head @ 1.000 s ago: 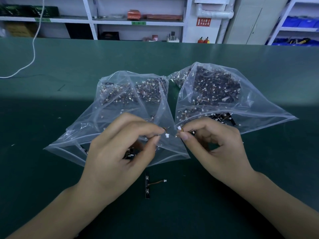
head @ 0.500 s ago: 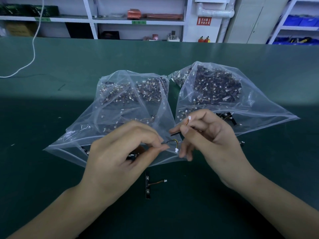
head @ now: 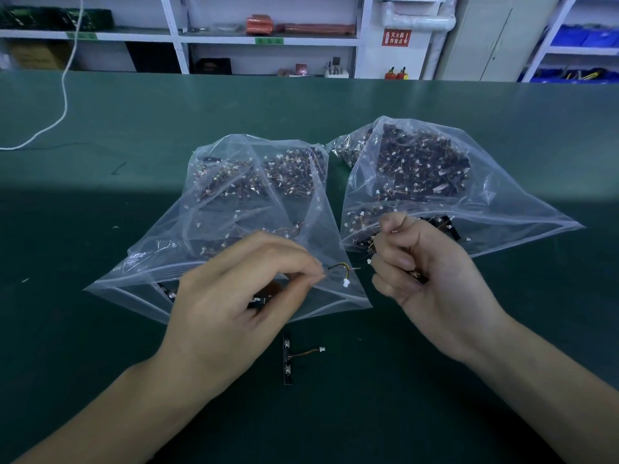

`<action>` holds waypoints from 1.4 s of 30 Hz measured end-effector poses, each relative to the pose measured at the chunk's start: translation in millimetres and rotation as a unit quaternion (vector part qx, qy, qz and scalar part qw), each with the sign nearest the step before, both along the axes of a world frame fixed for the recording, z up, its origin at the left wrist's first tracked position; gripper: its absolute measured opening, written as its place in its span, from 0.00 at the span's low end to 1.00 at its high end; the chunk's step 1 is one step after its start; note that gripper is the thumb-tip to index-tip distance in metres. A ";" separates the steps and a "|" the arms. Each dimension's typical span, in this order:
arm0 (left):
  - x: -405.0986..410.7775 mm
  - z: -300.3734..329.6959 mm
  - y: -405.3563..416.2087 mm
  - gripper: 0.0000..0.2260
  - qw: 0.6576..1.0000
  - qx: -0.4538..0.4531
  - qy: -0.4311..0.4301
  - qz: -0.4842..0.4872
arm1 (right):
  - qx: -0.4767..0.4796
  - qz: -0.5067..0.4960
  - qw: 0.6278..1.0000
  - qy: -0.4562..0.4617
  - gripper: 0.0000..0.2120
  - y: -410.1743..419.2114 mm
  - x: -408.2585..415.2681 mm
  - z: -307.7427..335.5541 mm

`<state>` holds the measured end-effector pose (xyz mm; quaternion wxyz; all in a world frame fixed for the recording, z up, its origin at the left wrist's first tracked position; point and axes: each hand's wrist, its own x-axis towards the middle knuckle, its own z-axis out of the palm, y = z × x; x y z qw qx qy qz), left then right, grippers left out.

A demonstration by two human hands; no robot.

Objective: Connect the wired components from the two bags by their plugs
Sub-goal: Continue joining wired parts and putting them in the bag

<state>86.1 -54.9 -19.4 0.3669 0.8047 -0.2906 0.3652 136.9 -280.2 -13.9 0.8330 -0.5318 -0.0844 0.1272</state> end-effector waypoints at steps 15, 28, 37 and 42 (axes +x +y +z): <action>0.7 -4.5 1.2 0.04 0.999 -0.027 0.025 -0.023 | -0.271 -0.063 0.889 -0.363 0.05 3.7 -11.9 -13.0; 1.6 -4.1 3.4 0.04 0.999 -0.010 0.044 -0.015 | -0.282 -0.025 0.892 -0.352 0.04 1.7 -10.0 -12.1; 0.5 -6.5 4.2 0.03 0.997 0.022 0.057 -0.043 | -0.347 -0.070 0.916 -0.189 0.06 -34.7 28.8 -3.9; 0.3 -5.9 3.9 0.03 0.997 0.038 0.057 -0.038 | -0.526 -0.137 0.808 -0.228 0.07 -56.2 41.6 -8.0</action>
